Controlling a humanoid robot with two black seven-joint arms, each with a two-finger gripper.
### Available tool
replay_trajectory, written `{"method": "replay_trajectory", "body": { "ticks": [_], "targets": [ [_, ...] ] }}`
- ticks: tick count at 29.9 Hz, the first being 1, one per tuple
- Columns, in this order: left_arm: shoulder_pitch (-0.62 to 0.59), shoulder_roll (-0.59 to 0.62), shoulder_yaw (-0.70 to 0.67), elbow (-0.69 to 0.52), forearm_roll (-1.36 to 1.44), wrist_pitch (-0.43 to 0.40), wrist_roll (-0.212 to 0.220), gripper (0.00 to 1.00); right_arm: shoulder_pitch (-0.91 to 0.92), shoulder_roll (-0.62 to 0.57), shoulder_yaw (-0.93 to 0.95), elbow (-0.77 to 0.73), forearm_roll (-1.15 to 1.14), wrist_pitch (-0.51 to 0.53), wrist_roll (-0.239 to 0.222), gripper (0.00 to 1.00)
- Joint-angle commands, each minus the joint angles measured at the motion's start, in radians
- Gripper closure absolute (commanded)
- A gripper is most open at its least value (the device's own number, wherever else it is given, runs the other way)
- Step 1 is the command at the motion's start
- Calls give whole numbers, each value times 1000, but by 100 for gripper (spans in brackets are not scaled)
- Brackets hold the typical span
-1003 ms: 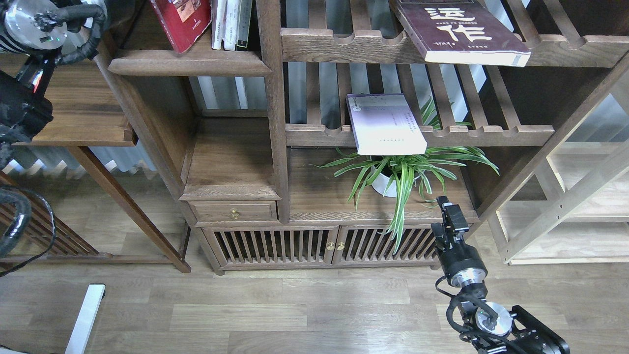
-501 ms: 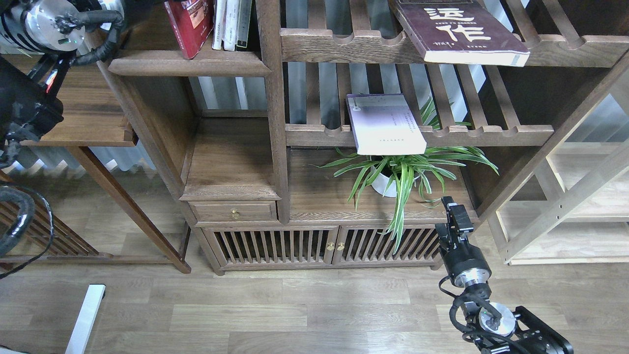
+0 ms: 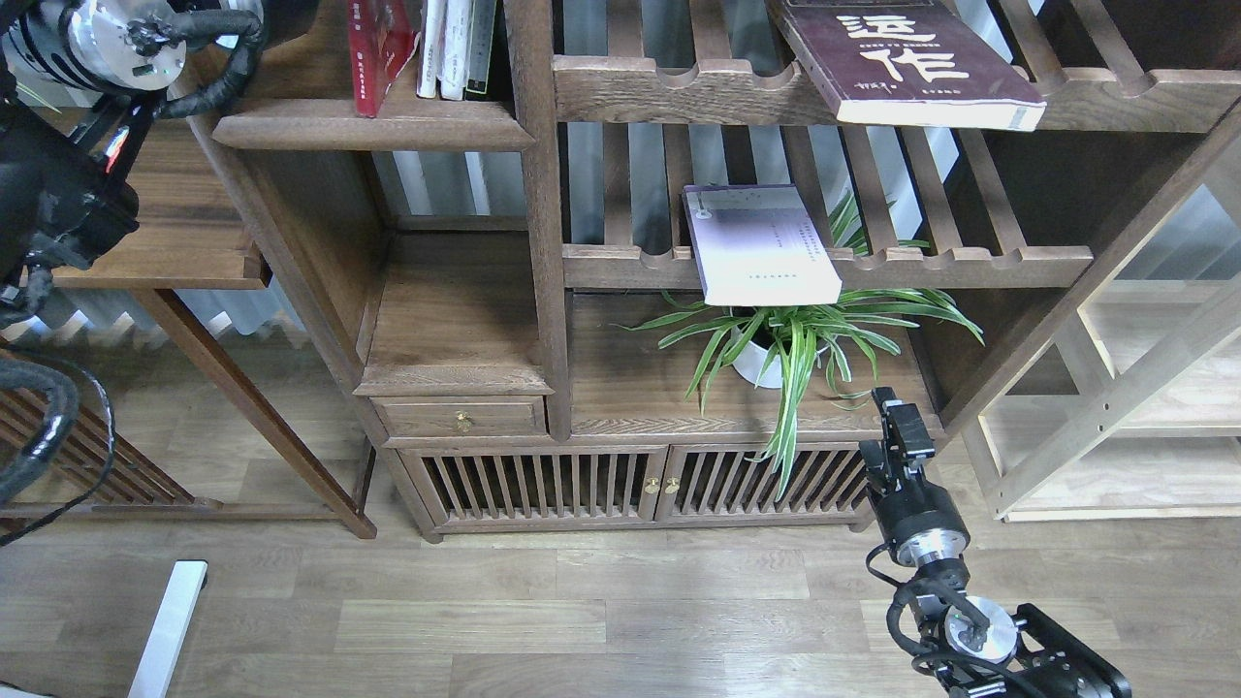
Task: Organize books on shelf
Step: 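Push the red book deeper into the cubby with the left gripper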
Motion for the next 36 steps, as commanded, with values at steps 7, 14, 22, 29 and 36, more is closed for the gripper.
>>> {"method": "replay_trajectory", "body": {
  "ticks": [7,14,22,29,36],
  "targets": [
    [-1,-9,-1,-15,-1,0,0,23,-14,3,-2,-6,0,0,-3,0],
    [1,-9,-6,-24,-1,3,0,22,-20,3,0,-5,3,0,-3,0],
    [2,-9,-24,-67,-3,5,0,19,-21,6,-3,-5,1,0,-9,0],
    [2,2,-47,-113,-3,6,0,19,-31,12,-10,-3,1,0,-9,0],
    [2,22,-70,-154,-5,6,0,19,-54,17,-10,-3,1,0,-9,0]
  ]
}}
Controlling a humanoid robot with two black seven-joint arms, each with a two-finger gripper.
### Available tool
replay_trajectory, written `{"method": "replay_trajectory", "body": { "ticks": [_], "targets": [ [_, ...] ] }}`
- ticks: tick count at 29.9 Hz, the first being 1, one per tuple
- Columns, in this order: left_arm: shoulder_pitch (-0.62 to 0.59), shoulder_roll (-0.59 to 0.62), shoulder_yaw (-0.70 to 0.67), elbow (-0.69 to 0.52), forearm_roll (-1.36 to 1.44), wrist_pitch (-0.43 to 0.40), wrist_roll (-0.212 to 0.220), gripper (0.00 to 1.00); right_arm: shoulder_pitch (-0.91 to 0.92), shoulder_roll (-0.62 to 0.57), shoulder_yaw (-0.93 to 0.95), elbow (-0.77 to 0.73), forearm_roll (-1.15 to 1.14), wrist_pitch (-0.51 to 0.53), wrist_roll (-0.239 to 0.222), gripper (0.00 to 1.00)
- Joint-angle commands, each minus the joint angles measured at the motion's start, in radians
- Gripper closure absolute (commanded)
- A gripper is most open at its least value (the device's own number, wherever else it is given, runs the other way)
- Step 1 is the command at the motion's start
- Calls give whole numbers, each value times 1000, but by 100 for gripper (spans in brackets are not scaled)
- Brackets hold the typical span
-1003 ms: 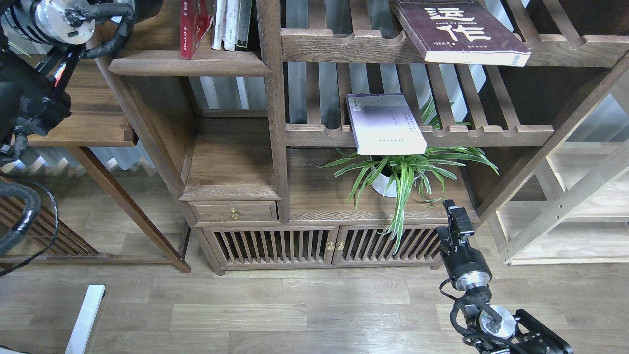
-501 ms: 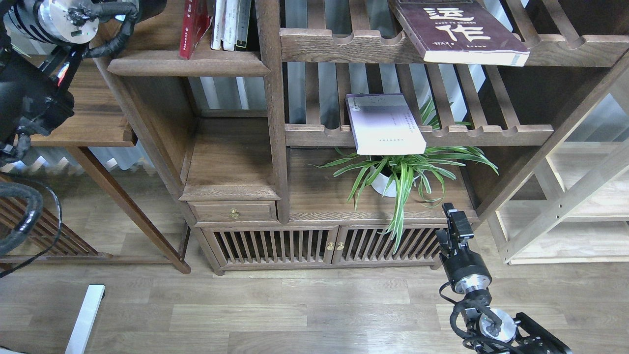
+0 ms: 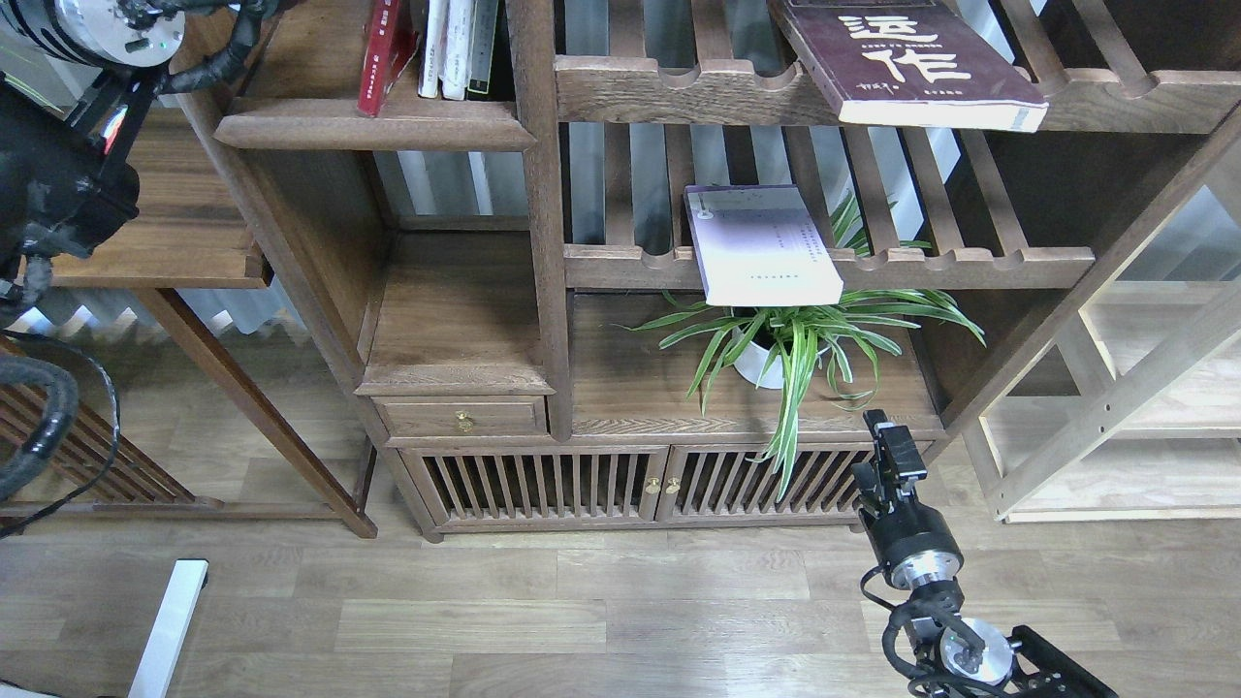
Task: Organize books on shelf
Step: 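Push the red book deeper into the cubby with the left gripper, then withdraw the left gripper from the cubby and raise both arms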
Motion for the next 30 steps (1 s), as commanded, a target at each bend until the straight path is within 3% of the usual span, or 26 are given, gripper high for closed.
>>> {"method": "replay_trajectory", "body": {
  "ticks": [1,16,22,26,30],
  "targets": [
    [0,13,-12,-27,-1,0,0,19,-15,2,-1,0,0,0,0,0],
    [67,166,-53,-216,-12,0,0,17,-59,8,-11,72,11,0,-17,0],
    [172,187,-171,-327,-16,0,0,17,-76,19,-4,101,8,0,-13,0],
    [209,190,-214,-351,-15,-2,0,2,-98,-19,-12,148,2,0,-15,0],
    [233,194,-265,-371,-19,-5,0,1,-101,-47,-20,173,2,0,-18,0]
  ]
}}
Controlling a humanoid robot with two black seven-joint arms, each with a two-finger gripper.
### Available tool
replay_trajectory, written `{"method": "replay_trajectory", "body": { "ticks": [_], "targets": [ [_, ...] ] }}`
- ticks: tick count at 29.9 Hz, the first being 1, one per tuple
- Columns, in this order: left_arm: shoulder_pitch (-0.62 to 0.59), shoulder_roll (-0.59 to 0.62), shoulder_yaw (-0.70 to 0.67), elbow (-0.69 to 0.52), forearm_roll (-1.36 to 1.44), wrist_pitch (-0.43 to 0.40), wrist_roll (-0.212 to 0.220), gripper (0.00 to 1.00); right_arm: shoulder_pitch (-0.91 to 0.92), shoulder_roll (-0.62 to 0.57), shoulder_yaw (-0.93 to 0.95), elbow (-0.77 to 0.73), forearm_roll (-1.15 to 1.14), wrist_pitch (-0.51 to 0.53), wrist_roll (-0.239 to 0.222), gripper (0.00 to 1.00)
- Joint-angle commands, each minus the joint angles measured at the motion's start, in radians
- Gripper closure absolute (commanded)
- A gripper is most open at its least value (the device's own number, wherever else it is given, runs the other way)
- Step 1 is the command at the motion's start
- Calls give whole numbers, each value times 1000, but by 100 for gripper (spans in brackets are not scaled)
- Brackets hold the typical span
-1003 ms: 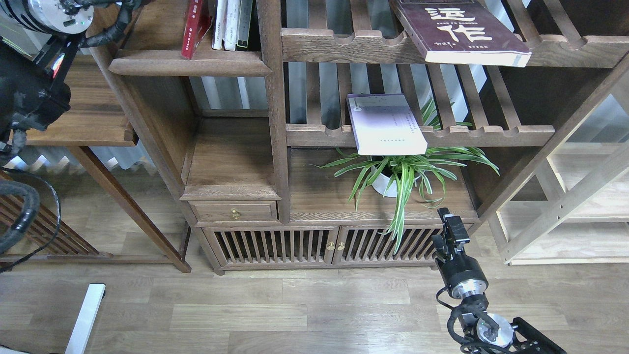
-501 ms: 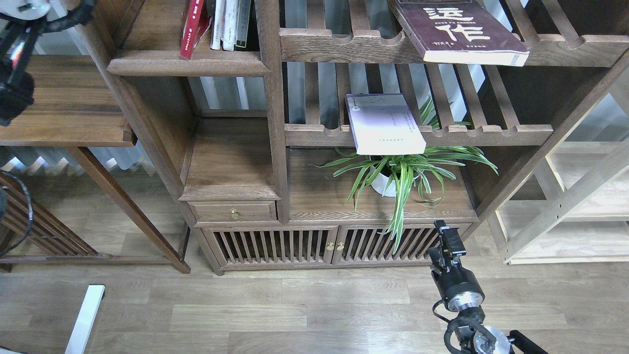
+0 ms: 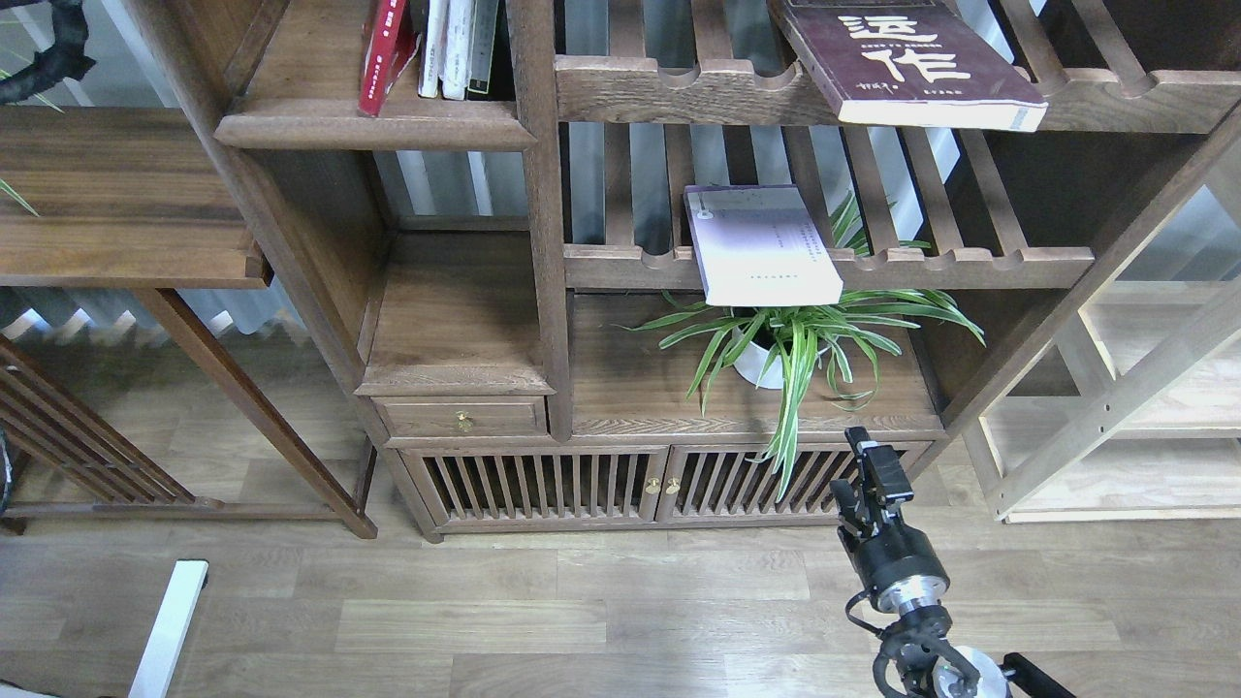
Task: Organize books on shelf
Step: 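Withdraw the left gripper from the cubby and raise both arms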
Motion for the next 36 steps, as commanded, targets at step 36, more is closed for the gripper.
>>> {"method": "replay_trajectory", "body": {
  "ticks": [36],
  "targets": [
    [399,-190,-279,-223,-244,-121,0,1,18,-13,70,103,-26,0,-2,0]
  ]
}}
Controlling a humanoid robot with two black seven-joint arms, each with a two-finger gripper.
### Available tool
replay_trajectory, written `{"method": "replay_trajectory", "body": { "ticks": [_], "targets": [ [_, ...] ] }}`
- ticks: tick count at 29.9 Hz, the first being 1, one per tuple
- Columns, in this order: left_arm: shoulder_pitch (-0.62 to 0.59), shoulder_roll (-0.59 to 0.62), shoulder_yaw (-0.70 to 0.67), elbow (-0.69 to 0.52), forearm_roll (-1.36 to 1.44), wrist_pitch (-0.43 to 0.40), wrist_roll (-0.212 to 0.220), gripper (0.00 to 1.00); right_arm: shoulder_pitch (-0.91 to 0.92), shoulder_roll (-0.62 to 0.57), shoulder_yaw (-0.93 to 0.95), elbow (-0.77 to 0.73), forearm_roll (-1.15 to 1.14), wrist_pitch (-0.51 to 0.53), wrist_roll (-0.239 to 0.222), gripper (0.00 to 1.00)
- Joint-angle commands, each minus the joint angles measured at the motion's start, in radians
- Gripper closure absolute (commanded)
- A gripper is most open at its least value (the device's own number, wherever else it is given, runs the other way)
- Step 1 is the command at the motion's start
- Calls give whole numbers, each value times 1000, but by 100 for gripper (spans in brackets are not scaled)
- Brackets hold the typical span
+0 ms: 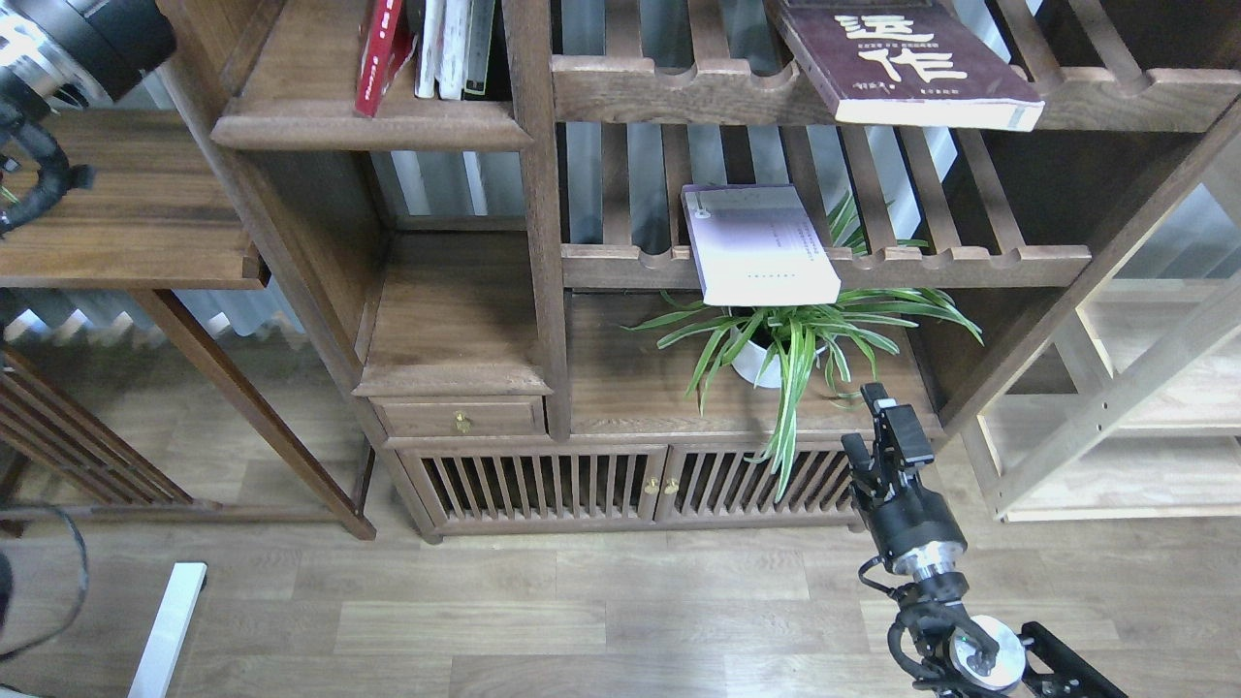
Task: Organize books on shelf
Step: 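Withdraw the left gripper from the cubby and raise both arms, then move the right gripper up to the maroon book on the top shelf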
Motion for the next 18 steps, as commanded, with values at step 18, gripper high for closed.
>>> {"method": "replay_trajectory", "body": {
  "ticks": [18],
  "targets": [
    [330,-275,-115,-53,-38,-106,0,2,-8,-104,51,246,-1,0,-4,0]
  ]
}}
